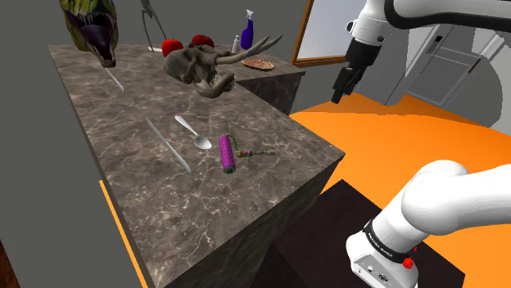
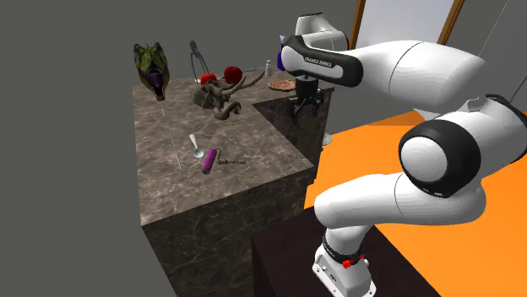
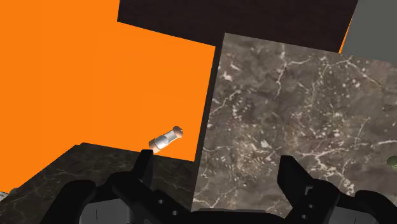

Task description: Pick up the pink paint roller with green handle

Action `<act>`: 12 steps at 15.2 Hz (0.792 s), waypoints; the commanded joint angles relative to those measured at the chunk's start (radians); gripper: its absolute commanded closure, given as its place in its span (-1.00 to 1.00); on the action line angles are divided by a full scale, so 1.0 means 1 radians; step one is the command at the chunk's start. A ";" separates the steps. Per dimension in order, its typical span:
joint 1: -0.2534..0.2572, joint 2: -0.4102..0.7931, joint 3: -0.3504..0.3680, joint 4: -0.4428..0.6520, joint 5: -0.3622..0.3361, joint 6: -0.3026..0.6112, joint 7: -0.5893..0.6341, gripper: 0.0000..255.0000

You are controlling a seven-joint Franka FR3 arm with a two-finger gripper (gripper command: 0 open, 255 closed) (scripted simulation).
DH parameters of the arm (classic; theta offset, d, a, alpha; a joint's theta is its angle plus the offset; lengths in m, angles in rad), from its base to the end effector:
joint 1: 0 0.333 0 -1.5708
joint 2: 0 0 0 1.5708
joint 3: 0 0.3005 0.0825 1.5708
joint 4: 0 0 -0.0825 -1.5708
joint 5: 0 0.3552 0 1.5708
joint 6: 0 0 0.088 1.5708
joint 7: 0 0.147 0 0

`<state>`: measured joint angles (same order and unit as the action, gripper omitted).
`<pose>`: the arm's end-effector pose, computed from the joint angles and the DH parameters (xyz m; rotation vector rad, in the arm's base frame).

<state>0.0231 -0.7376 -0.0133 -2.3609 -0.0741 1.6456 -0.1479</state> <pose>0.3094 -0.0080 0.5299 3.0646 0.2546 0.0274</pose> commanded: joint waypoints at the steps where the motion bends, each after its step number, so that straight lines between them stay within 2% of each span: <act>1: 0.000 0.000 0.000 0.000 0.000 0.000 0.000 -1.00; 12: 0.186 0.151 0.081 -0.035 0.110 0.237 -0.144 -1.00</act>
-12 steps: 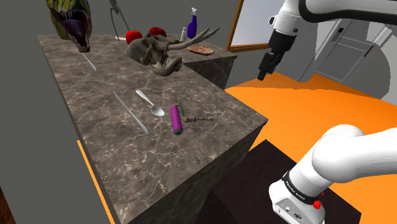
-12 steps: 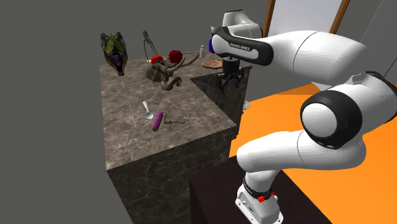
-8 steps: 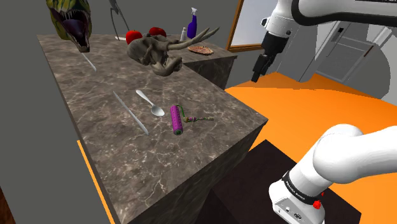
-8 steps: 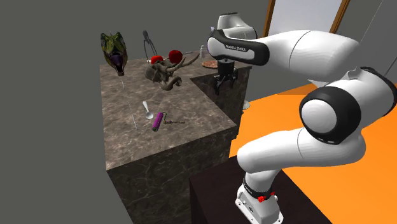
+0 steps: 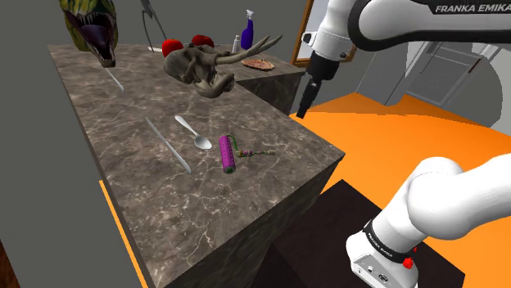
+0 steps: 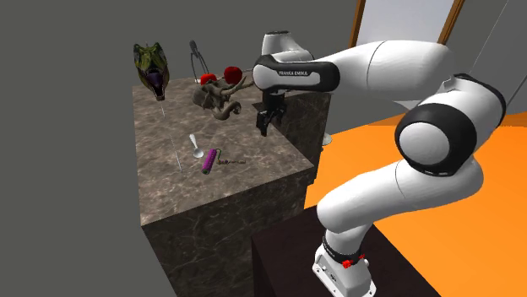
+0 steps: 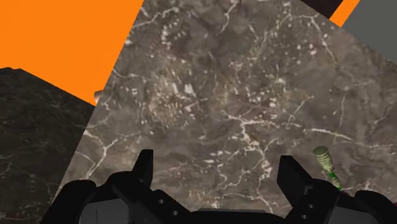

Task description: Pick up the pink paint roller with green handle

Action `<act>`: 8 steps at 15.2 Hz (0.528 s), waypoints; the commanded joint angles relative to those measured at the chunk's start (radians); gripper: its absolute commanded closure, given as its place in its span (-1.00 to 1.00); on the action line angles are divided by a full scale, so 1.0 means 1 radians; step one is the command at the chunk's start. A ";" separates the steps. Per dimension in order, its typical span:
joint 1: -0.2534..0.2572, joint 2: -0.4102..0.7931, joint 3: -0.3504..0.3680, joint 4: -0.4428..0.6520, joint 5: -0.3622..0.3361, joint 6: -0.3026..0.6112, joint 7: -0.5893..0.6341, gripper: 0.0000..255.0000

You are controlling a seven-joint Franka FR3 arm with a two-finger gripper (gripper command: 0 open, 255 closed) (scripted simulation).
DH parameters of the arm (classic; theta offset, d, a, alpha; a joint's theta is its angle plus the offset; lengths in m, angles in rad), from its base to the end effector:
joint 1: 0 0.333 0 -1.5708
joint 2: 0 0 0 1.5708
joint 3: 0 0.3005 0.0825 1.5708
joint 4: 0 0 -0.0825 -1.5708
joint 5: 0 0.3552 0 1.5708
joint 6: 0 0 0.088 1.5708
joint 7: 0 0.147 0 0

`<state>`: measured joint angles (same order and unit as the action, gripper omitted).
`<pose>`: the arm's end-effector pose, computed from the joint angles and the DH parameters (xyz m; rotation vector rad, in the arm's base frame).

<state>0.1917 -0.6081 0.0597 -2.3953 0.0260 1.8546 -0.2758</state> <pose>0.3462 0.0936 0.4899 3.0281 0.7913 0.1041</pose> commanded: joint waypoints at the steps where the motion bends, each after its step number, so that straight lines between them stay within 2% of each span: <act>1: 0.034 0.035 0.016 -0.001 0.019 0.048 -0.029 -1.00; 8: 0.148 0.131 0.075 0.000 0.084 0.178 -0.130 -1.00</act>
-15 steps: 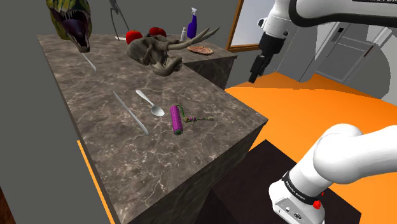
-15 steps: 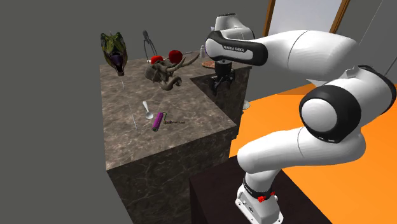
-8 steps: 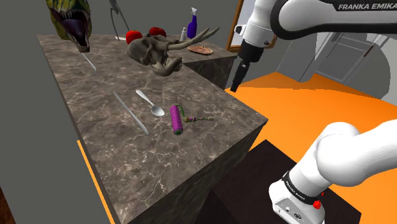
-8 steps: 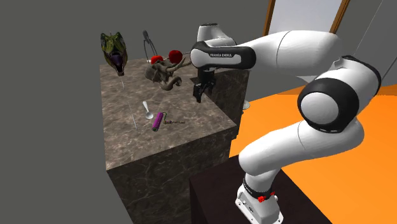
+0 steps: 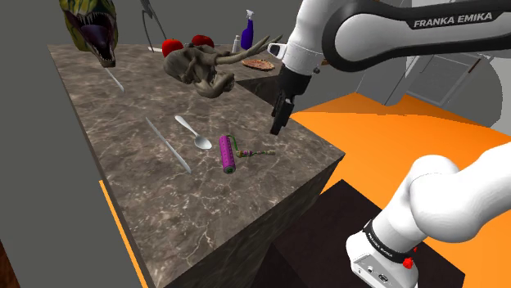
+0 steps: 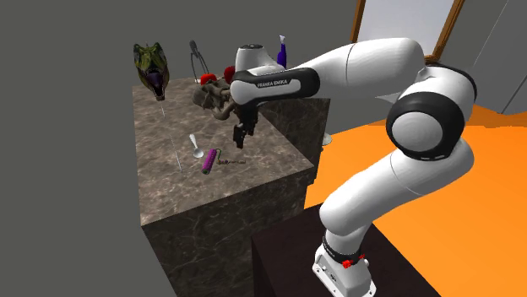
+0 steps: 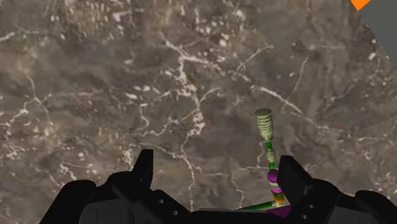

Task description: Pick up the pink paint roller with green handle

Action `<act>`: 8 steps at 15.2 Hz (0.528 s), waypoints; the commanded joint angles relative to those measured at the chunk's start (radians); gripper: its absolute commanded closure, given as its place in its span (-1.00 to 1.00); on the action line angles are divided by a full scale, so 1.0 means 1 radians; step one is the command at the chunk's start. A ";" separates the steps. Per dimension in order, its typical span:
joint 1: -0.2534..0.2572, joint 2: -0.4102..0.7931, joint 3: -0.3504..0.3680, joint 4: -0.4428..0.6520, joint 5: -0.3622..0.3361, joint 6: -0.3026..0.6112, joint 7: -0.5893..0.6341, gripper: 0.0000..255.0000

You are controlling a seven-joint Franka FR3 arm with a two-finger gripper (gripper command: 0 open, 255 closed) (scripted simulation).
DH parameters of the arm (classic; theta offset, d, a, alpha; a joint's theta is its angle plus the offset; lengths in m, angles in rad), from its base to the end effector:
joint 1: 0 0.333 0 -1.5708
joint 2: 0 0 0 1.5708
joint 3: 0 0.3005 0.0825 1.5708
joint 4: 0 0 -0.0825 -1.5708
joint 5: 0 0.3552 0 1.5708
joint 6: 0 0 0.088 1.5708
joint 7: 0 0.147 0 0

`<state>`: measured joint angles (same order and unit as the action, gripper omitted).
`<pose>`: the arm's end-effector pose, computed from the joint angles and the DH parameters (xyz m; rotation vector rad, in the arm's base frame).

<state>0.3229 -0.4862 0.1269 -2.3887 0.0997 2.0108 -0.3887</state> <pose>0.3548 0.1838 0.4613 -2.8632 -1.1926 -0.1632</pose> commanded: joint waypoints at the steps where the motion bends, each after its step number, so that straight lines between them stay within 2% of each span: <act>1: 0.033 0.022 0.017 -0.006 0.019 0.040 -0.032 -1.00; 5: 0.097 0.074 0.054 -0.001 0.052 0.107 -0.092 -1.00; 8: 0.105 0.088 0.061 -0.021 0.058 0.144 -0.102 -1.00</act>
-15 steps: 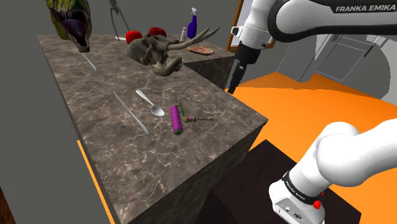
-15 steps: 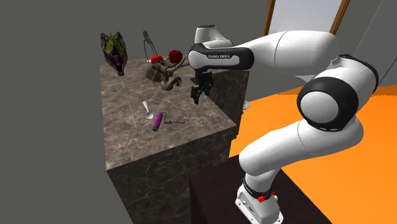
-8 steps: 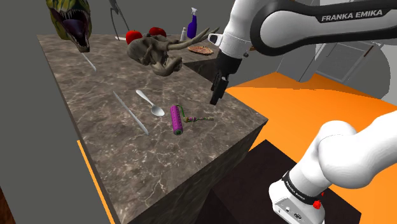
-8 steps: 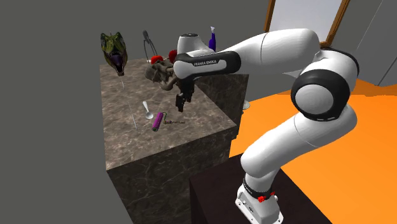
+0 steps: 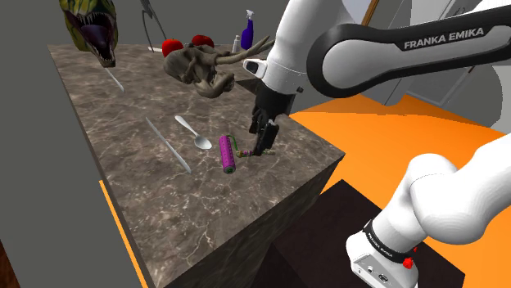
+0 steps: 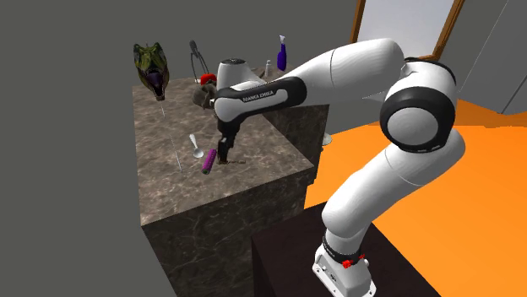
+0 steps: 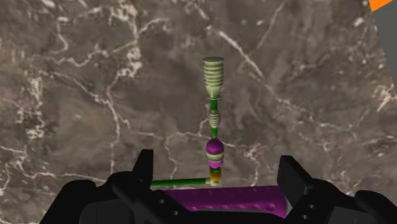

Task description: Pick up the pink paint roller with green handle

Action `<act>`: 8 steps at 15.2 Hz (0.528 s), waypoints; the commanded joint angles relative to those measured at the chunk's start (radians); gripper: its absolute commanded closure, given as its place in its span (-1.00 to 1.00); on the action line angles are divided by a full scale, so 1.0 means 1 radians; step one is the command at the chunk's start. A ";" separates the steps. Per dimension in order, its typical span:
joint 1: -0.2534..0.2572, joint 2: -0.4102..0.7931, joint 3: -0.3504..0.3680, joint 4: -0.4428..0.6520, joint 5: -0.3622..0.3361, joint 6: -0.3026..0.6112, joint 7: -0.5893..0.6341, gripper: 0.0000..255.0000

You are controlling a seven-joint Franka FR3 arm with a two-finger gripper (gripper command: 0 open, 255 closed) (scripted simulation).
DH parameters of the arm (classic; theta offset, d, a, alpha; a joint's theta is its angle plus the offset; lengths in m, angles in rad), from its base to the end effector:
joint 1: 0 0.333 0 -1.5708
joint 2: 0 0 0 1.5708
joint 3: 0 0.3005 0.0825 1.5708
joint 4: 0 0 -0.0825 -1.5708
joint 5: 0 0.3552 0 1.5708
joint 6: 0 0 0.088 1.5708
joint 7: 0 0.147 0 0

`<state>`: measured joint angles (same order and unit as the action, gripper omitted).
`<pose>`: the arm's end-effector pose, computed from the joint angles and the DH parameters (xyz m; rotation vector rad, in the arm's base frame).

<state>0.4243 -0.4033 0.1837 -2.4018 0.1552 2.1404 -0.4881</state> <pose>0.3411 0.2531 0.4336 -2.6793 -1.4843 -0.2063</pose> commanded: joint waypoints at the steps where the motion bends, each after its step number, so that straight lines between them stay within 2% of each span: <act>1: 0.004 0.009 0.005 -0.018 0.004 0.029 -0.003 -1.00; 7: 0.006 0.032 0.010 -0.062 0.007 0.096 -0.007 -1.00; 8: 0.005 0.032 0.009 -0.062 0.007 0.096 -0.008 1.00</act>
<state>0.4295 -0.3712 0.1922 -2.4610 0.1620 2.2328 -0.4958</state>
